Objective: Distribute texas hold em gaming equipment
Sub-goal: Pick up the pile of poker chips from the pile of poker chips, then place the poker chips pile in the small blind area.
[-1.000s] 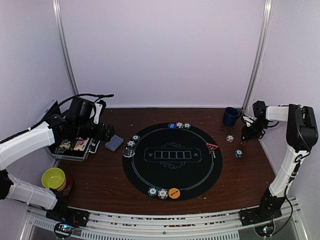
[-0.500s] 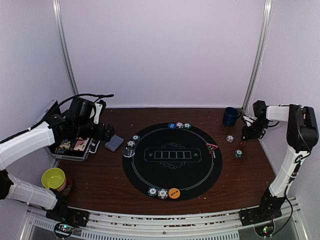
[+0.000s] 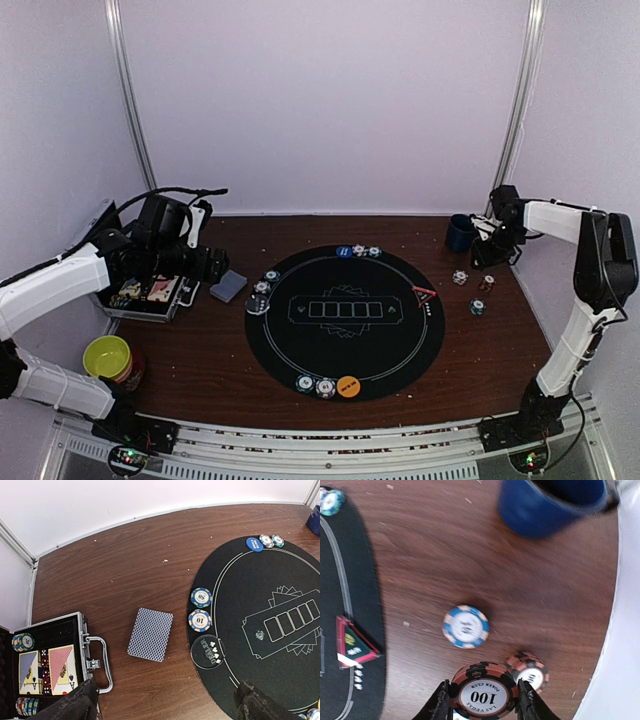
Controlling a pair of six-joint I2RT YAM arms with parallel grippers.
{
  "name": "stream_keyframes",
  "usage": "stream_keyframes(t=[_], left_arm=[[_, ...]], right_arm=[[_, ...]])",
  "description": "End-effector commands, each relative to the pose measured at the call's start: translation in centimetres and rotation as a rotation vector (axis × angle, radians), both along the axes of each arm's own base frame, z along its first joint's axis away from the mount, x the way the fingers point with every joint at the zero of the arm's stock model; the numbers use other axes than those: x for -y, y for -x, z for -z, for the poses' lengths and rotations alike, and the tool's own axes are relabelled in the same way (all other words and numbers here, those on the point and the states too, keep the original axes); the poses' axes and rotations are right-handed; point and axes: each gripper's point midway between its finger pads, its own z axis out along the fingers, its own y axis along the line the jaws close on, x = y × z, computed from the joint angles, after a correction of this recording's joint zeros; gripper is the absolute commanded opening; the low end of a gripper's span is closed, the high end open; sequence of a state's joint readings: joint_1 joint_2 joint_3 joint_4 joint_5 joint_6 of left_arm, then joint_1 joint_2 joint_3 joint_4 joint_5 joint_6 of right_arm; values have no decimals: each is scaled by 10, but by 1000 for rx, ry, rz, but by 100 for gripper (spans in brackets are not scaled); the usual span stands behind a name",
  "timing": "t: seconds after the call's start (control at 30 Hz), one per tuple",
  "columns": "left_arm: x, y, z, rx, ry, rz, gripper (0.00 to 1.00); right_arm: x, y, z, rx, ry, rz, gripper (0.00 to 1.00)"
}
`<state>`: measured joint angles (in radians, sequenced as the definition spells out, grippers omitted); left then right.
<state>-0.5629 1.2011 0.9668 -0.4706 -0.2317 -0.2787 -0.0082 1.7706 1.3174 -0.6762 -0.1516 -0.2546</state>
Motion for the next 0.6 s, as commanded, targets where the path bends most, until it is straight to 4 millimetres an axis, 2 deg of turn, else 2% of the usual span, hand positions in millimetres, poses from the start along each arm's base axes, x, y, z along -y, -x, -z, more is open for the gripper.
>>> stream_keyframes(t=[0.0, 0.17, 0.27, 0.4, 0.57], left_arm=[[2, -5, -6, 37, 5, 2, 98], [2, -5, -5, 37, 0, -1, 98], [1, -5, -5, 37, -1, -4, 98], [1, -6, -5, 39, -2, -5, 98], [0, -6, -7, 44, -3, -9, 98]], right_arm=[[-36, -18, -33, 61, 13, -54, 33], [-86, -41, -40, 62, -12, -136, 33], [-114, -55, -35, 52, -40, -185, 33], [-142, -76, -33, 65, -66, -219, 32], [-178, -88, -21, 76, -85, -282, 32]])
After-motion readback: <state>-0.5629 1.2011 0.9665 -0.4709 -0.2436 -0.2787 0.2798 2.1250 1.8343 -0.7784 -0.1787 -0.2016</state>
